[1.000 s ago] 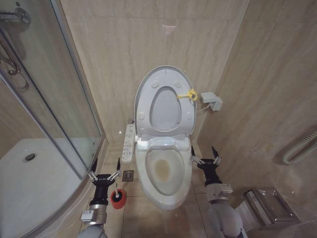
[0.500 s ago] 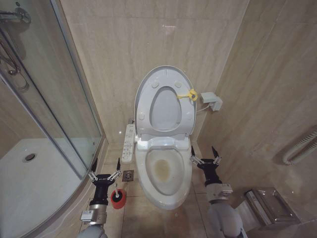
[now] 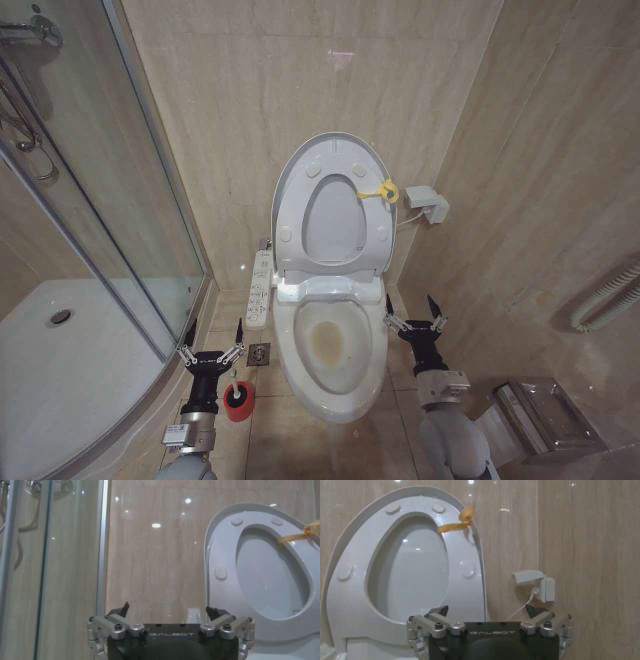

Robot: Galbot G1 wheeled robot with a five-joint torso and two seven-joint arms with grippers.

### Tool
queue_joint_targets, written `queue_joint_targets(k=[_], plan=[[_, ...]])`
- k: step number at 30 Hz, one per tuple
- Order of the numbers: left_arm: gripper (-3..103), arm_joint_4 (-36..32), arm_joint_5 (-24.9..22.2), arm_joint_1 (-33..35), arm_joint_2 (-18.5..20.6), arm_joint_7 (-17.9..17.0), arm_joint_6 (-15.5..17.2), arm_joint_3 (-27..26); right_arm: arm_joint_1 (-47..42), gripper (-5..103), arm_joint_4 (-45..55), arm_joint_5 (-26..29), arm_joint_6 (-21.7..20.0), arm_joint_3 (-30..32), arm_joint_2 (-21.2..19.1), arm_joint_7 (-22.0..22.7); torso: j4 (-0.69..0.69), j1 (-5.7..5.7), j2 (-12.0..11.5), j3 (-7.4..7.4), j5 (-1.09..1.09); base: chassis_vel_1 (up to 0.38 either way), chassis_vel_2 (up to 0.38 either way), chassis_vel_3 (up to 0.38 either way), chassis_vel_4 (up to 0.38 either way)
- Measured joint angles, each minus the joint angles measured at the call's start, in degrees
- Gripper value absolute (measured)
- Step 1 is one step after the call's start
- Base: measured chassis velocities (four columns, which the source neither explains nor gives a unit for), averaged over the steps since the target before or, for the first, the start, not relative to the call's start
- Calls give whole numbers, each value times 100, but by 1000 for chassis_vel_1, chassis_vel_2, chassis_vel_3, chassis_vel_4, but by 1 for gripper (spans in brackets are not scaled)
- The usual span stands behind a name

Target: Open the toilet lid, clean the toilet bowl with a toilet brush, close the toilet lid, and flush.

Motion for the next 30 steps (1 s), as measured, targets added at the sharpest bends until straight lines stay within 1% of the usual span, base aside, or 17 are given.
queue_joint_targets(k=[14,15,16,17,20,21,24,25,28,29,30], plan=[[100,0,0,0,0,0,0,0,-69,100,14,2,4,31,11,-4,2,0,0,0,0,0,0,0,0],[100,0,0,0,0,0,0,-1,-234,100,84,16,29,117,36,-12,4,0,0,0,1,0,0,0,0],[100,0,0,0,0,0,0,-1,-415,100,148,35,54,210,64,-23,0,0,0,0,0,0,0,0,0],[100,0,0,0,0,0,0,-1,-415,100,148,35,54,210,64,-23,0,0,0,0,0,0,0,0,0],[100,0,0,0,0,0,0,-1,-1041,100,397,108,164,551,169,-75,-2,0,0,-1,1,0,0,0,0],[100,0,0,0,0,0,0,-1,-1041,100,397,108,164,551,169,-75,-2,0,0,-1,1,0,0,0,0],[100,0,0,0,0,0,0,0,-1765,100,687,191,293,946,296,-136,-1,0,0,-1,0,0,0,0,0],[100,0,0,0,0,0,0,0,-1765,100,687,191,293,946,296,-136,-1,0,0,-1,0,0,0,0,0],[100,0,0,1,0,0,0,0,-2255,100,880,248,379,1222,382,-176,-4,-1,1,-1,-1,0,0,0,0],[100,0,0,1,0,0,0,0,-2255,100,880,248,379,1222,382,-176,-4,-1,1,-1,-1,0,0,0,0],[100,0,0,0,0,0,0,-1,-2263,100,870,415,568,1247,389,-307,-2,-1,1,-1,-1,0,0,0,0]])
